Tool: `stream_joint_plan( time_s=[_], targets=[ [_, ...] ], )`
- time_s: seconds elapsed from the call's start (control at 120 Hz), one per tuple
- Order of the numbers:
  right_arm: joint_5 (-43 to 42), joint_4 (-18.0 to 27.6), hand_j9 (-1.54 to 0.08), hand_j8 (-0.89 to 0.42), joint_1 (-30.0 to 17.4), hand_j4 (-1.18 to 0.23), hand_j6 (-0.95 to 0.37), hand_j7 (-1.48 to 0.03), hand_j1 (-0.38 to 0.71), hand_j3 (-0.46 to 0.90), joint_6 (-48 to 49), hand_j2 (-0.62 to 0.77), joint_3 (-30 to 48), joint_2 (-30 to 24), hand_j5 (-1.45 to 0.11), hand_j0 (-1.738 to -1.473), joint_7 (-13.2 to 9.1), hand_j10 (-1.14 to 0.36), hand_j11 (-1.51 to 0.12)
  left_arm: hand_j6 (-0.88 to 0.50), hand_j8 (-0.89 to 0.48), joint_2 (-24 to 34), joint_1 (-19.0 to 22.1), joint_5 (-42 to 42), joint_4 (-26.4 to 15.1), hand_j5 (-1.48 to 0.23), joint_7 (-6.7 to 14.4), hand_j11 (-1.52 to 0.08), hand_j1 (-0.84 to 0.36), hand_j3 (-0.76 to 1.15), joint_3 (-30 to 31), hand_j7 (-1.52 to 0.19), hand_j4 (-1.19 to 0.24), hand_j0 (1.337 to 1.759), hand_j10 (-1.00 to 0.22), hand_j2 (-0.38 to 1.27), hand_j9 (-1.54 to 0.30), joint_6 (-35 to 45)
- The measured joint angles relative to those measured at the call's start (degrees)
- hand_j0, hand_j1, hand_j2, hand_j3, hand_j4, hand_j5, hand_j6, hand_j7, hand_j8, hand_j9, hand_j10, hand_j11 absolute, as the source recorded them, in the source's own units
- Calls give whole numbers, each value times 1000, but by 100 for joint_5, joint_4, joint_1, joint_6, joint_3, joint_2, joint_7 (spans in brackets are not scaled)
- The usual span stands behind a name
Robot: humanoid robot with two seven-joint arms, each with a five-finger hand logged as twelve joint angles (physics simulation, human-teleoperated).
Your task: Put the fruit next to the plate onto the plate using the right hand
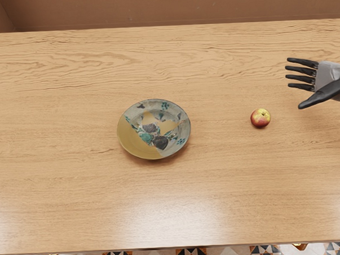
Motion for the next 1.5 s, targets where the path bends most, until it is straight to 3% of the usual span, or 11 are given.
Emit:
stream_joint_plan(
  time_s=[0.342,0.567,0.65,0.792,0.958,1.058,1.267,1.5],
  targets=[
    [-72,235,-24,-18,109,-18,-17,-25,-328,0,0,-2,123,-172,-24,-1658,-141,-18,-24,0,0,0,-4,0,0,0,-1,0,349,0,0,0,0,1658,0,0,0,0],
    [-480,2366,-29,-22,422,-22,-21,-29,-324,0,-9,-3,128,-897,-29,-1658,-568,-22,-29,0,0,0,-4,0,0,0,1,0,349,0,0,0,0,1658,0,0,0,0],
    [-629,2851,-30,-23,559,-23,-22,-30,-323,0,-265,-3,116,-1122,-30,-1658,-761,-23,-30,0,0,0,-4,0,0,0,0,0,349,0,0,0,0,1658,0,0,0,0],
    [-1196,3145,-30,-24,771,-24,-24,-30,-323,0,-1393,-3,70,-1113,-30,-1658,-1476,-24,-30,0,0,0,-4,0,0,0,1,0,349,0,0,0,0,1658,0,0,0,0],
    [-1909,3226,-33,-27,1121,-27,-27,-32,-320,0,-2579,-4,0,-648,-33,-1658,-2848,-27,-32,0,0,0,-4,0,0,0,1,0,349,0,0,0,0,1658,0,0,0,0],
    [-2081,3239,-36,-30,1639,-30,-30,-35,-318,0,-3042,-5,-369,-326,-36,-1658,-3247,-29,-36,0,0,0,-4,0,0,0,0,0,349,0,0,0,0,1658,0,0,0,0],
    [-2172,3238,-39,-33,3057,-32,-34,-39,-314,0,-4390,-5,-2151,621,-39,-1658,-3461,-32,-39,0,0,0,-4,-1,0,0,0,0,349,0,1,0,0,1658,0,0,0,0],
    [-2185,3245,-40,-33,3424,-33,-34,-40,-313,0,-5985,-5,-3335,1370,-40,-1658,-3491,-33,-40,0,0,0,-13,-1,0,0,0,0,349,0,-5,0,0,1658,0,0,0,0]
  ],
)
